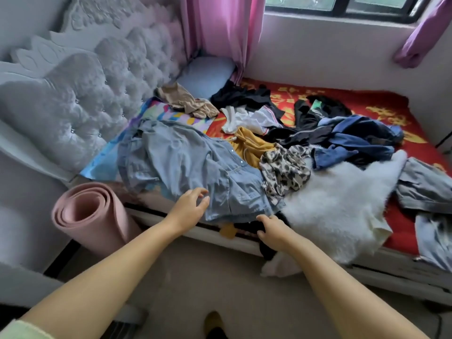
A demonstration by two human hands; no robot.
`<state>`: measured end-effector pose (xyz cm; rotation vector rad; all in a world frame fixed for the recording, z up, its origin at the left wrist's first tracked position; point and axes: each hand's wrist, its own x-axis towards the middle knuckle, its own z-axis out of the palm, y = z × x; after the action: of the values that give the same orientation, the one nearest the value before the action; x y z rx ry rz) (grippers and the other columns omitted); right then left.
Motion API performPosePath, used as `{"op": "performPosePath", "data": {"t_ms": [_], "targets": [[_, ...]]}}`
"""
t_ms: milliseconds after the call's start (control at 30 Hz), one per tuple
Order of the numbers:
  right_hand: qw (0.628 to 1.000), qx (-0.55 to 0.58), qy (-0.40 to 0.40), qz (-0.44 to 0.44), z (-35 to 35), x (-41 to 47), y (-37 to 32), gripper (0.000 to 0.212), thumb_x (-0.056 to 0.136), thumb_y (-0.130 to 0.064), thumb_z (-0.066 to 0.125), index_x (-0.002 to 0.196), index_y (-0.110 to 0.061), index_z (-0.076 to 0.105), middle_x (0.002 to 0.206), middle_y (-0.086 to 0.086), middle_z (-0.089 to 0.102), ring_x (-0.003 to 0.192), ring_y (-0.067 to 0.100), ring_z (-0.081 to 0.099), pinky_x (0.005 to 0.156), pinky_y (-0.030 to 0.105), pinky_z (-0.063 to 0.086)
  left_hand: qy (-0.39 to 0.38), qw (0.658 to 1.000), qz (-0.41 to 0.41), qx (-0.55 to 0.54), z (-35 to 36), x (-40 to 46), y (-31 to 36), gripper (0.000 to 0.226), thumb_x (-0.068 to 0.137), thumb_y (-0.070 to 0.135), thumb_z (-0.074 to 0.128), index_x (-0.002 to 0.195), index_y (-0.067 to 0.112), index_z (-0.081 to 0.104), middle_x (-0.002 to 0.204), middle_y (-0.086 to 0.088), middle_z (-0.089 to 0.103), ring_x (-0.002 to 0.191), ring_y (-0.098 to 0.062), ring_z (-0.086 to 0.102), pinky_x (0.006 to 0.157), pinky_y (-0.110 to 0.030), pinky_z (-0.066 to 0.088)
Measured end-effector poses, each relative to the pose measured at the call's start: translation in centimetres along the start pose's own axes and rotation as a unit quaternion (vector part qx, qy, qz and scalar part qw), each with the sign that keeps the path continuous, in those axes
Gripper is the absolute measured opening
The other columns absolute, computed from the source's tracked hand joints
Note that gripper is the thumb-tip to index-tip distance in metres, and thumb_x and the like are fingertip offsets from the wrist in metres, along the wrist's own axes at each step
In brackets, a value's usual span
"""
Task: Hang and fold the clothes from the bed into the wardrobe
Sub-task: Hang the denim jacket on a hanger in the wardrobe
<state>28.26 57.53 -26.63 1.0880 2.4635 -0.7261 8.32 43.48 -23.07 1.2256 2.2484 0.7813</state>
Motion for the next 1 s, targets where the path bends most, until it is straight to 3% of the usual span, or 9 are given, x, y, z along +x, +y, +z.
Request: {"op": "performPosePath", "data": {"t_ms": [133, 267, 567, 767, 1000], "targets": [[1.000, 0.001, -0.011, 0.008, -3.2, 5.1, 0.8, 0.044, 0.098, -0.026, 0.042, 0.140, -0.018, 0.034, 0.129, 0.013, 0.043, 0.111, 0.030, 0.049, 0.093, 0.038, 0.044, -0.013, 0.999, -0.029, -0.018, -1.1, 5.8, -0.4, 0.039, 0.101, 0.034, 0.039, 0.134, 0.014, 0.046, 0.132, -0.007, 0.050, 0.119, -0.017, 0.049, 0.090, -0.025, 0.038], [0.999, 0.008, -0.036, 0.009, -5.8, 9.9, 0.9, 0.047, 0.099, -0.027, 0.042, 0.144, -0.020, 0.028, 0.139, 0.014, 0.037, 0.114, 0.030, 0.050, 0.090, 0.035, 0.044, -0.018, 0.999, -0.043, -0.012, -2.1, 10.7, -1.2, 0.040, 0.101, 0.035, 0.038, 0.133, 0.013, 0.047, 0.132, -0.006, 0.051, 0.119, -0.016, 0.049, 0.092, -0.024, 0.038], [0.994, 0.004, -0.093, -0.056, -13.3, 26.5, 0.1, 0.049, 0.101, -0.030, 0.040, 0.147, -0.021, 0.024, 0.142, 0.010, 0.036, 0.107, 0.023, 0.056, 0.082, 0.030, 0.049, 0.044, 0.987, -0.152, -0.014, -5.0, 24.9, -6.2, 0.038, 0.100, 0.029, 0.041, 0.131, 0.009, 0.050, 0.131, -0.009, 0.052, 0.119, -0.021, 0.050, 0.096, -0.030, 0.040], [0.987, -0.051, -0.113, -0.102, -17.7, 38.5, -0.8, 0.049, 0.100, -0.028, 0.042, 0.145, -0.017, 0.028, 0.141, 0.014, 0.039, 0.122, 0.029, 0.048, 0.097, 0.033, 0.041, 0.063, 0.977, -0.203, -0.014, -6.2, 34.7, -9.2, 0.036, 0.098, 0.029, 0.045, 0.129, 0.012, 0.052, 0.127, -0.010, 0.054, 0.117, -0.021, 0.051, 0.095, -0.029, 0.038], [0.982, -0.061, -0.139, -0.114, -18.6, 50.8, -5.7, 0.050, 0.099, -0.024, 0.042, 0.146, -0.015, 0.028, 0.142, 0.016, 0.037, 0.121, 0.032, 0.048, 0.097, 0.036, 0.042, 0.036, 0.976, -0.216, 0.001, -7.4, 45.5, -14.7, 0.036, 0.097, 0.028, 0.046, 0.129, 0.013, 0.051, 0.129, -0.008, 0.053, 0.118, -0.023, 0.051, 0.098, -0.031, 0.038]]}}
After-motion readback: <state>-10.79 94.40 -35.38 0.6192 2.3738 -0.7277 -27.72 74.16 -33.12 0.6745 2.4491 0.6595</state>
